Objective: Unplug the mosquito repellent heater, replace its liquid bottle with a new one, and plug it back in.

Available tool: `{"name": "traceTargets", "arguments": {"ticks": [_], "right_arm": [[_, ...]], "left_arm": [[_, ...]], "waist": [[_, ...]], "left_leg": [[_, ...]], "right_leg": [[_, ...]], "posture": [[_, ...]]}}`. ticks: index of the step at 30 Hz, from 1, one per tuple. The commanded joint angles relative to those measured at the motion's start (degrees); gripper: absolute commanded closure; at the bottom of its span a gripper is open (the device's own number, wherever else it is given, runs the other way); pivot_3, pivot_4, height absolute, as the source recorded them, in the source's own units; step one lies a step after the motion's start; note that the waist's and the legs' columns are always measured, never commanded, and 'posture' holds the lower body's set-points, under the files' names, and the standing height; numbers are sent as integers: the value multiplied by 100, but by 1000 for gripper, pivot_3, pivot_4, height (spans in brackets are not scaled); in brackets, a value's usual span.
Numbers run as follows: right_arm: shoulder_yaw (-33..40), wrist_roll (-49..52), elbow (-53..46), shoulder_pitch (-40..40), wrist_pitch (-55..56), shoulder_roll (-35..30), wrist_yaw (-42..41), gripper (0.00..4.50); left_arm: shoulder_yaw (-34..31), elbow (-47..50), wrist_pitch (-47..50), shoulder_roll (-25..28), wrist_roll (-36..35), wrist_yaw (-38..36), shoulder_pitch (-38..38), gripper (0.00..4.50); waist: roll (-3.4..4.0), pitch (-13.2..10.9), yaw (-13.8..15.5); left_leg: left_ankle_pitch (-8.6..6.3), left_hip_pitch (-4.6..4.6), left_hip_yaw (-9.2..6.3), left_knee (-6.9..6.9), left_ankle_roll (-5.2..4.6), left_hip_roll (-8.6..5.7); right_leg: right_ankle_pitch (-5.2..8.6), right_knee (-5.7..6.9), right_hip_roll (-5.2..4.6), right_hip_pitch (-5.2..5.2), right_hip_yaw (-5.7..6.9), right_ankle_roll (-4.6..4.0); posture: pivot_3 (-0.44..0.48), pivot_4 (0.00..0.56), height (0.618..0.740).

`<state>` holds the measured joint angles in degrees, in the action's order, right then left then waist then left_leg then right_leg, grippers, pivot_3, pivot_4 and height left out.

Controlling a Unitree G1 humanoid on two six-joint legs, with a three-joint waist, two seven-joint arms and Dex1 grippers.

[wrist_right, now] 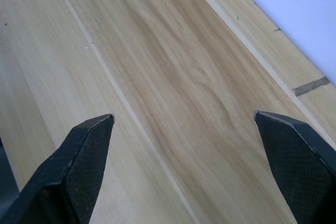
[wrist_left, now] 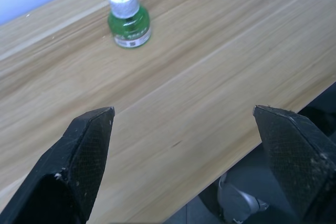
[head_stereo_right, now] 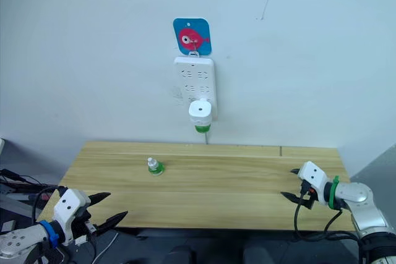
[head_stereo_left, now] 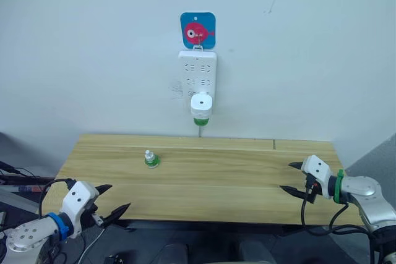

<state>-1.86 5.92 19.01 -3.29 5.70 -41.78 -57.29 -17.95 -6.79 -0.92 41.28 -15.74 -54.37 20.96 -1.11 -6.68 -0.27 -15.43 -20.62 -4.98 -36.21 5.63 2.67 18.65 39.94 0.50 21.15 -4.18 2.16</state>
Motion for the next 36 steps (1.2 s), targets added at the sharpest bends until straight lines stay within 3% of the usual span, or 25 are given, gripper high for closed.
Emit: {"name": "traceTargets", "arguments": {"ticks": [1, 8, 13, 20, 23, 25, 31, 34, 36], "right_arm": [[183, 122, -274, 57, -17, -63, 39, 40], [313, 206, -831, 441, -48, -40, 120, 40], [479, 608, -2322, 688, -463, -50, 202, 40], [533, 1434, -4397, 332, -2022, 201, 840, 40], [645, 1750, -4791, 226, -2591, 285, 1139, 40], [771, 1883, -4956, 165, -2860, 271, 1286, 40], [872, 1939, -5336, 264, -3125, 241, 1477, 40], [859, 2020, -5539, 290, -3268, 309, 1596, 0], [836, 2044, -5676, 290, -3348, 351, 1698, 0]], "left_arm": [[-223, -40, -139, 99, -39, -7, 75, 0], [-418, 307, 318, 232, -140, 18, 392, 0], [-534, 982, 788, 260, -395, 192, 37, 0], [-139, 1634, 1417, 161, -589, 396, -1149, 0], [-114, 1696, 1782, 144, -788, 501, -1643, 0], [46, 1647, 2169, 141, -958, 603, -2390, 0], [313, 1105, 2560, -19, -1127, 662, -3784, 0], [454, 823, 2544, -98, -1078, 592, -4137, 853], [562, 564, 2476, -166, -995, 611, -4389, 853]], "waist": [[1, -6, -6], [19, -110, -7], [30, -237, -19], [19, -283, -75], [2, -301, -146], [-15, -341, -153], [-15, -393, -243], [-12, -407, -364], [-13, -426, -439]], "left_leg": [[0, 0, 0, 0, 0, 0], [0, -1, -2, -1, 0, 2], [1, -8, -5, -4, 0, 2], [2, -19, -12, -9, 1, 1], [2, -22, -15, -9, 1, 2], [2, -24, -17, -9, 0, 1], [1, -37, -26, -23, 0, -1], [-4, -38, -25, -22, -9, -1], [-6, -44, -29, -21, -12, 1]], "right_leg": [[0, 0, 0, 0, 0, 0], [3, 1, 3, 0, -1, -3], [4, 2, 2, 1, -1, 0], [2, 0, 3, 5, 3, -1], [2, -2, 2, 6, 6, -1], [2, 0, 2, 9, 8, -1], [1, 0, 4, 13, 15, -1], [1, 0, 4, 16, 15, -1], [2, 1, 5, 22, 18, -1]], "posture": [[76, 117, 725], [65, 149, 725], [41, 167, 725], [-22, 173, 725], [-40, 176, 725], [-62, 179, 725], [-111, 186, 725], [-129, 191, 725], [-145, 197, 725]]}}
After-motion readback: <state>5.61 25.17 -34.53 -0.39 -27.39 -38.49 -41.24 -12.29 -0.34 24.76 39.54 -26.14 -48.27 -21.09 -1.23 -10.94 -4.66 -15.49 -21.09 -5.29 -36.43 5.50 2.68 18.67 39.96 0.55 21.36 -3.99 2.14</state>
